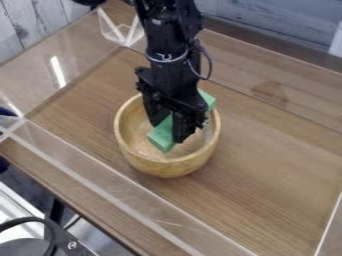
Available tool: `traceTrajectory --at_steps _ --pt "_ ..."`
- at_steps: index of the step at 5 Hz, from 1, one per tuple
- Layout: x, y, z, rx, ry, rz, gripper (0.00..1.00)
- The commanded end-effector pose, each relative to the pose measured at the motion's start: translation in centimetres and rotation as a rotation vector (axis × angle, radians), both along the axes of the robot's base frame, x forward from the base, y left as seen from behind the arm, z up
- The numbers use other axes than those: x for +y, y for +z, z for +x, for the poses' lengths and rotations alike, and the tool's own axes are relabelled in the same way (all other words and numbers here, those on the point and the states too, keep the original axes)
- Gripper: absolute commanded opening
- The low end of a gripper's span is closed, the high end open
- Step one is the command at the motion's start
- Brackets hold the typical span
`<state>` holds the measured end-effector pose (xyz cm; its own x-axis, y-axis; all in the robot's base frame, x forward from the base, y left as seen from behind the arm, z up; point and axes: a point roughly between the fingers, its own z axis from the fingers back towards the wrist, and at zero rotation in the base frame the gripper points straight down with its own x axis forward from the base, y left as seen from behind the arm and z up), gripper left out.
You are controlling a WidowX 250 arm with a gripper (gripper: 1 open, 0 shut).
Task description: Put the green block in the brown bowl
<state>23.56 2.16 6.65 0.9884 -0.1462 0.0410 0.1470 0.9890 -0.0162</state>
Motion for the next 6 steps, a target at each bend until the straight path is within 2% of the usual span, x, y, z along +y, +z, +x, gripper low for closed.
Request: traceTrajectory --at_steps 1,5,6 --pt "0.12 0.97 0.94 -0.037 0.006 -0.001 0.0" --pt "-0.21 1.61 1.31 -0.039 0.006 -0.015 0.0" --pt "0.12 1.27 1.4 -0.031 0.014 -0.014 0.0"
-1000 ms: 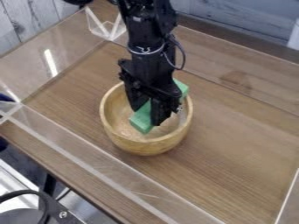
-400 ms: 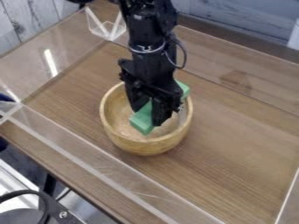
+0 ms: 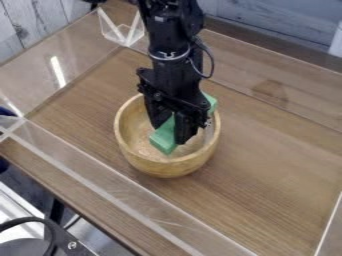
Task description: Put the green block in the brown bowl
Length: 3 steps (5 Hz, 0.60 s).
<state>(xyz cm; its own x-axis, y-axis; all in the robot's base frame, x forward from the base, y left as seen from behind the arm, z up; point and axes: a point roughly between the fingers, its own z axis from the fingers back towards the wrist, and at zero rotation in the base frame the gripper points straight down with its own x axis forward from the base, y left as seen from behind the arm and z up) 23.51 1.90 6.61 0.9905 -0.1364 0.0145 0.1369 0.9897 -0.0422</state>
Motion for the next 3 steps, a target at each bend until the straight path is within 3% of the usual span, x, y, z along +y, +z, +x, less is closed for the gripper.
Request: traceTrajectory --at_steps 1,3 --pt "0.6 1.11 1.52 -0.054 0.012 0.009 0.0" --pt "1.03 0.84 1.59 -0.041 0.025 0.01 0.0"
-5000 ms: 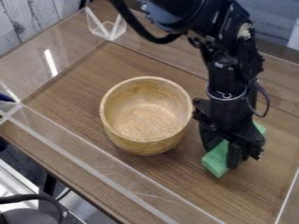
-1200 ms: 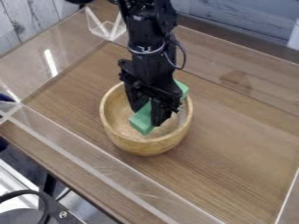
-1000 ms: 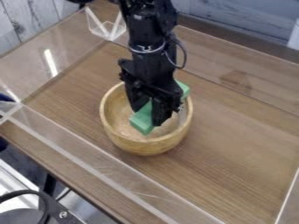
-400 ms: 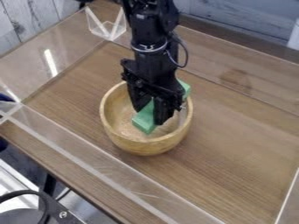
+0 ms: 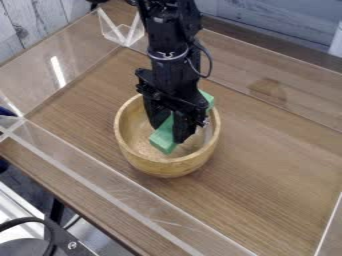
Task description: Put the green block in the brown bowl
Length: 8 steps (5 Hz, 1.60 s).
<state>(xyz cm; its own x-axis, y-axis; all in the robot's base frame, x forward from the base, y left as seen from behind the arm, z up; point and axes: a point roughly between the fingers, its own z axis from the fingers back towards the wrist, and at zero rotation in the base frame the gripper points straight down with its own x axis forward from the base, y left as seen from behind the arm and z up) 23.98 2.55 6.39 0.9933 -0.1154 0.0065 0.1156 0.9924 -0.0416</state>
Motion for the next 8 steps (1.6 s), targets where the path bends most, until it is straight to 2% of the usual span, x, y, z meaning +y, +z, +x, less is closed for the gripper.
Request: traceTrajectory --at_steps 1,6,7,8 --pt "0.5 1.0 1.1 -0.043 0.01 0.008 0.0" --pt "1.3 0.2 1.4 -0.014 0.035 0.007 0.0" --pt "1.4 0.6 1.4 -0.01 0.039 0.006 1.0" --pt "1.4 2.1 1.5 -0.028 0.046 -0.004 1.0"
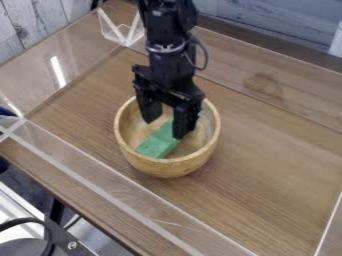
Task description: Put the green block in the brown bowl
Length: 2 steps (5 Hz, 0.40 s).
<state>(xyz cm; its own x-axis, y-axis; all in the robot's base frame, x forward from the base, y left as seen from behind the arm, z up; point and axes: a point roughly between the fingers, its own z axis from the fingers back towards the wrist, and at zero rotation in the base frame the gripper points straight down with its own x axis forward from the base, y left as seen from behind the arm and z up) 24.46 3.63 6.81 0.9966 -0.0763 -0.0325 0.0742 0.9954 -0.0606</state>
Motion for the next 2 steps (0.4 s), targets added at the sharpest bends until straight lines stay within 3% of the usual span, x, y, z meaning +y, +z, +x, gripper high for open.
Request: traceTrajectory --at_steps 1,2 --pt "0.6 4.4 1.4 -0.117 0.019 0.005 1.0" --pt "1.5 7.4 1.7 -0.164 0.049 0.0 1.0"
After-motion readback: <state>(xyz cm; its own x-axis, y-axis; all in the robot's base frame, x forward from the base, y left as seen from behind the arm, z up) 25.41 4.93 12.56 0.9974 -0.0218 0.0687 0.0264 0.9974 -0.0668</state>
